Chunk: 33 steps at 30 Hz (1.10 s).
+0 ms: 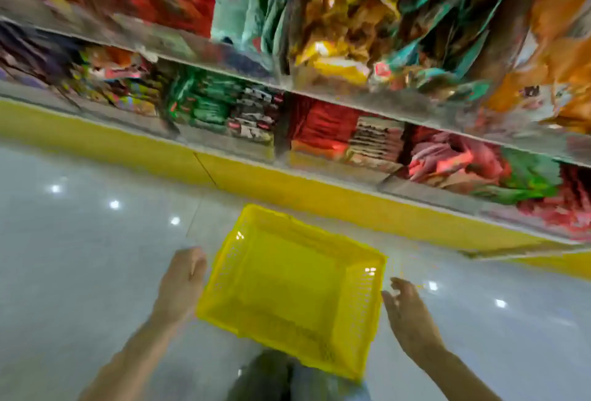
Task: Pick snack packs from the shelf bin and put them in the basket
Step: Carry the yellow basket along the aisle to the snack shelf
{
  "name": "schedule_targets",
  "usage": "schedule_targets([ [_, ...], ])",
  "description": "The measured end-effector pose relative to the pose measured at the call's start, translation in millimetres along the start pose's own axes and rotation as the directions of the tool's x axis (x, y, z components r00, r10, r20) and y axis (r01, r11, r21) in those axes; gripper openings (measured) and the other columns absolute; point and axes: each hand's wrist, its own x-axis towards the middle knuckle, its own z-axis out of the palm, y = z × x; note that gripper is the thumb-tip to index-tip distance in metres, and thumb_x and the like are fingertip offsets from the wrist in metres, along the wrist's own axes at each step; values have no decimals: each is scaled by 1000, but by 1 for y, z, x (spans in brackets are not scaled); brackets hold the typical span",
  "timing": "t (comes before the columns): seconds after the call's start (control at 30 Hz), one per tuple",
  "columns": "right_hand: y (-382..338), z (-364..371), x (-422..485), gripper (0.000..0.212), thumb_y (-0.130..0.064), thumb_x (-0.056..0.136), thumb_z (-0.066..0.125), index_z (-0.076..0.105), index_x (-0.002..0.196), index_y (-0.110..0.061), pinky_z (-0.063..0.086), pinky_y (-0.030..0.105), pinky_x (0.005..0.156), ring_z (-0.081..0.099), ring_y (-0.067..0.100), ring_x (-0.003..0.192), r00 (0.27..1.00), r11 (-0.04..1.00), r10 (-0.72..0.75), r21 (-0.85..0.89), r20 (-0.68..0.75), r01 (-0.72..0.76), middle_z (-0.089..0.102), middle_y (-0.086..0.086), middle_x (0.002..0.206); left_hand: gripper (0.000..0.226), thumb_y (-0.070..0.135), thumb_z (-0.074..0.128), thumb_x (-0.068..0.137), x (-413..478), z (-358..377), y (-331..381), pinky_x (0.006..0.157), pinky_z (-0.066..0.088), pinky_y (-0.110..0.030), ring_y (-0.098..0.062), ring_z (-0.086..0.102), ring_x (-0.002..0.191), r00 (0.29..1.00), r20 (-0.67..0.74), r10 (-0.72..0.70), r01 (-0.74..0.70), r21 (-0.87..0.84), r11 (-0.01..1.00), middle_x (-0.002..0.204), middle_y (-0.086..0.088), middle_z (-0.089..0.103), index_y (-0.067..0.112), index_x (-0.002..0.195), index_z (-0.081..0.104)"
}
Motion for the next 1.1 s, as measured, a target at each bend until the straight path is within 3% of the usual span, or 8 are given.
schedule_targets([
  [0.07,30,46,19,48,-27,94,49,39,134,-2,39,42,96,50,36,118,988,990,138,-36,66,-136,47,20,133,26,1,45,93,22,45,-38,90,30,-35,-45,54,108,997,73,30,-37,100,994,109,-36,58,-18,105,58],
  [0.2,79,121,48,53,-24,95,49,30,136,5,35,38,94,44,42,121,907,916,395,12,145,-401,44,28,133,41,10,41,97,61,122,-110,105,26,-39,-39,39,128,972,170,-164,131,188,973,137,-31,41,-10,133,39],
  [0.37,102,158,75,39,-25,97,45,50,118,7,41,39,90,54,38,108,848,831,510,175,142,-529,56,27,117,51,20,41,98,88,162,-149,111,21,-38,-36,30,135,955,163,-249,239,81,968,146,-27,30,-7,139,29],
  [0.5,107,146,84,45,-36,98,40,61,103,4,40,46,97,49,27,93,819,786,528,237,223,-571,53,17,99,56,39,37,98,98,153,-154,96,35,-44,-44,48,115,905,197,-378,358,129,925,122,-35,52,-10,118,53],
  [0.7,52,104,64,59,-46,97,34,53,124,4,41,48,101,55,33,108,833,821,461,209,306,-531,58,18,117,60,41,31,99,58,80,-151,93,36,-44,-47,47,115,871,96,-482,476,81,876,120,-36,51,-14,116,51],
  [0.8,10,87,38,62,-44,97,31,56,119,8,40,52,101,55,41,111,868,840,381,272,319,-469,57,28,121,62,42,31,98,22,21,-149,91,35,-45,-47,46,115,840,14,-542,542,5,840,121,-38,50,-15,112,51],
  [0.93,-66,62,-1,70,-52,97,21,53,120,6,40,40,90,52,40,111,928,941,331,19,168,-339,55,29,121,59,40,33,98,-28,-61,-145,92,35,-46,-47,45,116,792,-97,-603,592,-117,797,123,-37,49,-14,113,50],
  [1.1,-172,32,-45,73,-55,96,20,56,118,4,38,44,93,49,45,114,987,988,83,-141,134,-64,52,33,123,56,38,34,99,-98,-172,-141,94,33,-45,-46,45,117,697,-200,-689,624,-304,720,124,-36,50,-11,118,51],
])
